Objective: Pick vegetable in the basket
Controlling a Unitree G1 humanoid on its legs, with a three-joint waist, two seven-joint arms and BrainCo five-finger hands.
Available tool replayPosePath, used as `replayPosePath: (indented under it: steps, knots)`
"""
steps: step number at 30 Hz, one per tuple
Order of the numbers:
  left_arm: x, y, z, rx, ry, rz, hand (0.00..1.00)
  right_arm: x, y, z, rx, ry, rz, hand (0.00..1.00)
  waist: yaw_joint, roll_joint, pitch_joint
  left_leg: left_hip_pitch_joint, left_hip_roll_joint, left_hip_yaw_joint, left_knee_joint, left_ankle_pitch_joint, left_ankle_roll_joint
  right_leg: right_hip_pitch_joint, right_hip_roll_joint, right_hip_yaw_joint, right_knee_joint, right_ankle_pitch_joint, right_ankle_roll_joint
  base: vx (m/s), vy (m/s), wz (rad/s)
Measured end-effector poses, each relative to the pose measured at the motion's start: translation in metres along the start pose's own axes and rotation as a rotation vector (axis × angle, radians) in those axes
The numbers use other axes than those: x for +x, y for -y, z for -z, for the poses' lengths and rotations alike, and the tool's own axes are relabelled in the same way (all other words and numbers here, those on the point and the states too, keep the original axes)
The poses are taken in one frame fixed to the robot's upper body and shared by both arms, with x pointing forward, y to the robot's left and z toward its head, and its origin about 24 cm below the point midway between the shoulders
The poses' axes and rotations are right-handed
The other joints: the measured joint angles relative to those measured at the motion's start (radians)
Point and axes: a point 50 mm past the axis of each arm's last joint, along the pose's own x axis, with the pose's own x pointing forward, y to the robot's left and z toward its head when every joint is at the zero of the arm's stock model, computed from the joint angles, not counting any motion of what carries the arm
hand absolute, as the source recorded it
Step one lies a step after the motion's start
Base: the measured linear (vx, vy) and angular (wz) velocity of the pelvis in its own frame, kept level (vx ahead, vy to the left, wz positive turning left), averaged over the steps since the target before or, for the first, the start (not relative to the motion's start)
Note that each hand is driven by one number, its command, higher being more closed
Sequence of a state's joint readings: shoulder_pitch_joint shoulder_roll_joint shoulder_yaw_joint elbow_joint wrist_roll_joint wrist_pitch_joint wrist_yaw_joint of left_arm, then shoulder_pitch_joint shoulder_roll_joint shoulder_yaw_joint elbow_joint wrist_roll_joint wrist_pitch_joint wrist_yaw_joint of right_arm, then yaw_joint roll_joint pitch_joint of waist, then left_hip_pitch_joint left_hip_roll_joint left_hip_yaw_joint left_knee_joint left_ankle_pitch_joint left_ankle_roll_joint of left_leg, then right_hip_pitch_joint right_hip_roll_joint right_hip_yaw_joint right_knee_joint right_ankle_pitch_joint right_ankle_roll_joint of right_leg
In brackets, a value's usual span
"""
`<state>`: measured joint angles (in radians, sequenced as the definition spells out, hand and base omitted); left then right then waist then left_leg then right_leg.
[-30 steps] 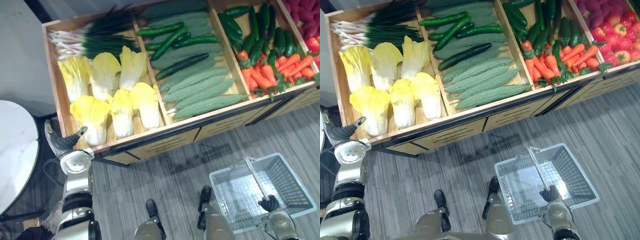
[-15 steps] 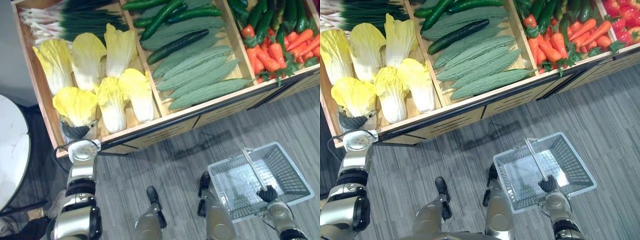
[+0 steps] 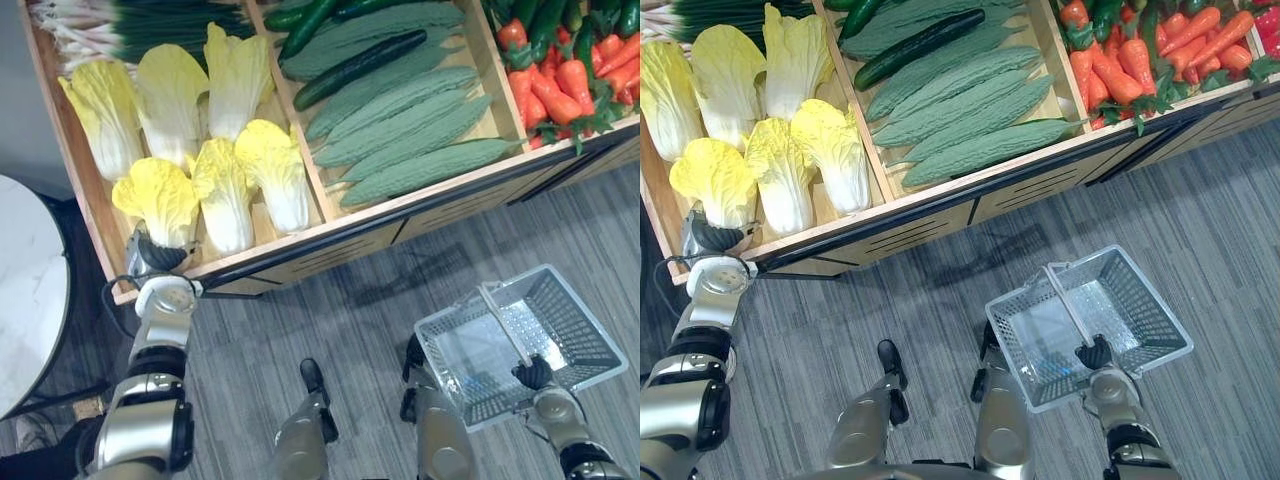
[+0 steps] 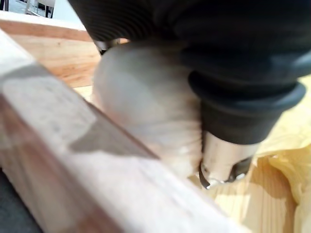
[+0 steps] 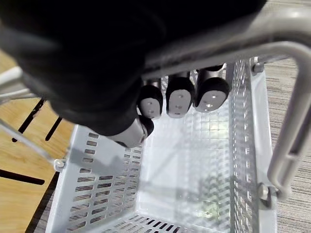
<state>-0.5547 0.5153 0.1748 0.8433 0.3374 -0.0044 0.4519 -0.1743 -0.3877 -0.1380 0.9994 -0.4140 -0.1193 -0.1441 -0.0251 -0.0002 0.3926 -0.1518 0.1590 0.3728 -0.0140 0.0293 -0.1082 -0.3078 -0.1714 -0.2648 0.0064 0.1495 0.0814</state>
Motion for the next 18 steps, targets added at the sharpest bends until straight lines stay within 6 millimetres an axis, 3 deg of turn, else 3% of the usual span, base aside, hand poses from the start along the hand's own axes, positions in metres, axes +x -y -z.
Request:
replayPosePath:
  steps: [9, 12, 18]
  knots:
    - [-0.006, 0.01, -0.002, -0.039, -0.011, 0.042, 1.0, -0.001, -0.003, 0.005, -0.005, -0.019, -0.012, 1.0, -0.001, -0.004, 0.002, 0.039, -0.003, -0.01, -0.001, -0.002, -0.002, 0.046, -0.004, -0.007, -0.002, 0.0, 0.0, 0.02, 0.003, 0.03]
    - [-0.021, 0.012, -0.014, -0.228, 0.002, -0.026, 1.0, -0.004, -0.007, 0.009, -0.012, -0.03, -0.02, 1.0, -0.002, -0.005, 0.002, 0.045, -0.004, -0.028, -0.001, -0.002, -0.002, 0.065, -0.006, -0.019, -0.003, 0.0, 0.001, 0.02, 0.003, 0.15]
    - [-0.062, 0.018, -0.035, -0.439, 0.078, -0.083, 1.0, -0.007, -0.014, 0.011, 0.018, -0.041, -0.028, 1.0, -0.001, -0.011, -0.003, 0.069, -0.004, -0.033, 0.0, -0.002, -0.001, 0.091, -0.006, -0.015, -0.003, -0.001, 0.001, 0.01, 0.003, 0.03]
